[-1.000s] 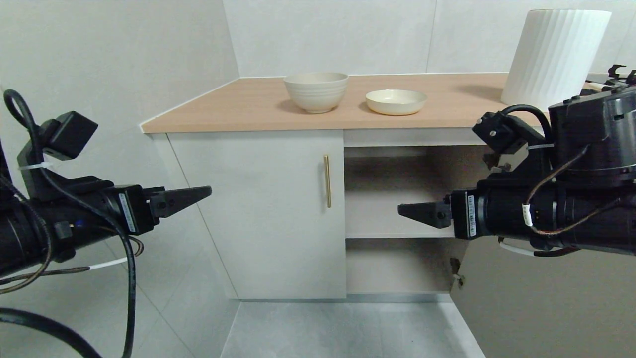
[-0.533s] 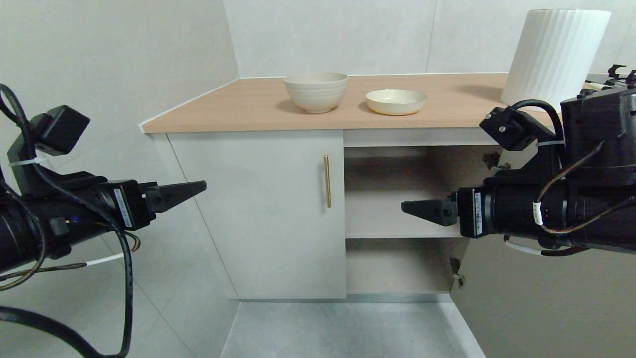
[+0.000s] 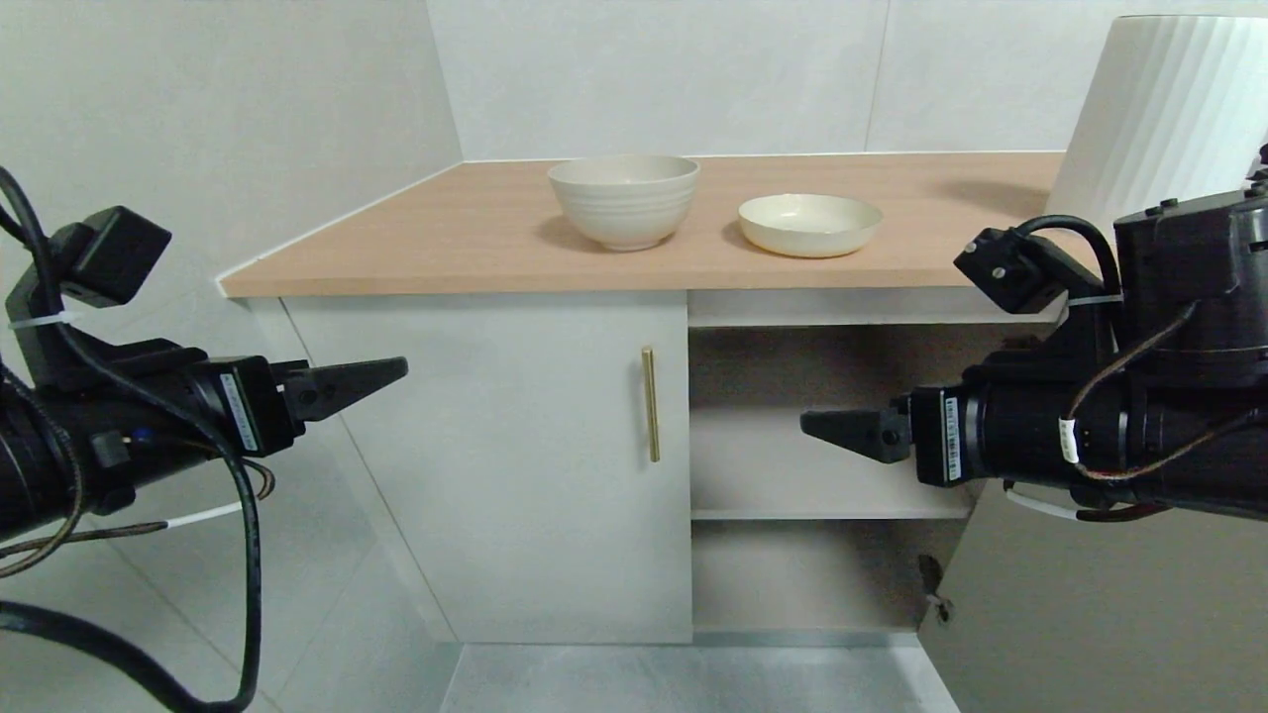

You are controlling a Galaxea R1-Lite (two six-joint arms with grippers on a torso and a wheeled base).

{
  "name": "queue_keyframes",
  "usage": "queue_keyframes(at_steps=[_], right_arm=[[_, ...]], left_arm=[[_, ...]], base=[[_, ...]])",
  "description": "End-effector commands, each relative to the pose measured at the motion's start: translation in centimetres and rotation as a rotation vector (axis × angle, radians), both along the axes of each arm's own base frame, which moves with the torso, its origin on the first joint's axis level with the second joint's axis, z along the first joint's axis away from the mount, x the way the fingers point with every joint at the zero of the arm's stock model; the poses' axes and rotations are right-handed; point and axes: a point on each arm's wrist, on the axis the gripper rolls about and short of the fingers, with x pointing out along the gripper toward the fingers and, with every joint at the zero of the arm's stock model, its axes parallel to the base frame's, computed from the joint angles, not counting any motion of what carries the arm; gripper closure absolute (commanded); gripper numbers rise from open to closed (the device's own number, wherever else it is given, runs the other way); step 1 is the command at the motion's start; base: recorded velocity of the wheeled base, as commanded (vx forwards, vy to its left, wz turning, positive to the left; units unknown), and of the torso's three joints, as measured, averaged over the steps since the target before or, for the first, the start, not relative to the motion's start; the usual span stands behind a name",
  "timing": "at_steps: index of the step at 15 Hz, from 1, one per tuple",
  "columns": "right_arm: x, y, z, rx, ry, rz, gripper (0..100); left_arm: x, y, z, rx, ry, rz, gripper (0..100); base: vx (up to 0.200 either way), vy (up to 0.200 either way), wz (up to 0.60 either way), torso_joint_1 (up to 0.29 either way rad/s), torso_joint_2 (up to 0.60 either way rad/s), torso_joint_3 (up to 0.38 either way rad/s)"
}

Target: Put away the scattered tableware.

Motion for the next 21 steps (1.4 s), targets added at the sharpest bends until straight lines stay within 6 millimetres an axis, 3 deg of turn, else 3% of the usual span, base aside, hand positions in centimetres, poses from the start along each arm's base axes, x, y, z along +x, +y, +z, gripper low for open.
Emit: queue_keyframes(at_steps=[1,12,21], right_arm=[[0.0,0.0,-0.1,-0.001,0.001,0.000,0],[-1.1,-0.6,0.5,-0.004,-0.032,0.020,0],[-0.9,-0.8,0.5,-0.007,-0.035,0.009,0]], left_arm=[[0.1,0.0,-0.1,0.000,0.006,0.000,0],[0.3,-0.1,-0.3,-0.001,0.012,-0.008,0],[0.7,-0.6,-1.0,0.004,0.046,-0.029,0]], base=[[0.200,0.000,0.00,0.002,0.00,0.007],[0.018,0.000,0.00,0.000,0.00,0.001],[0.000,0.000,0.00,0.105,-0.37,-0.274]])
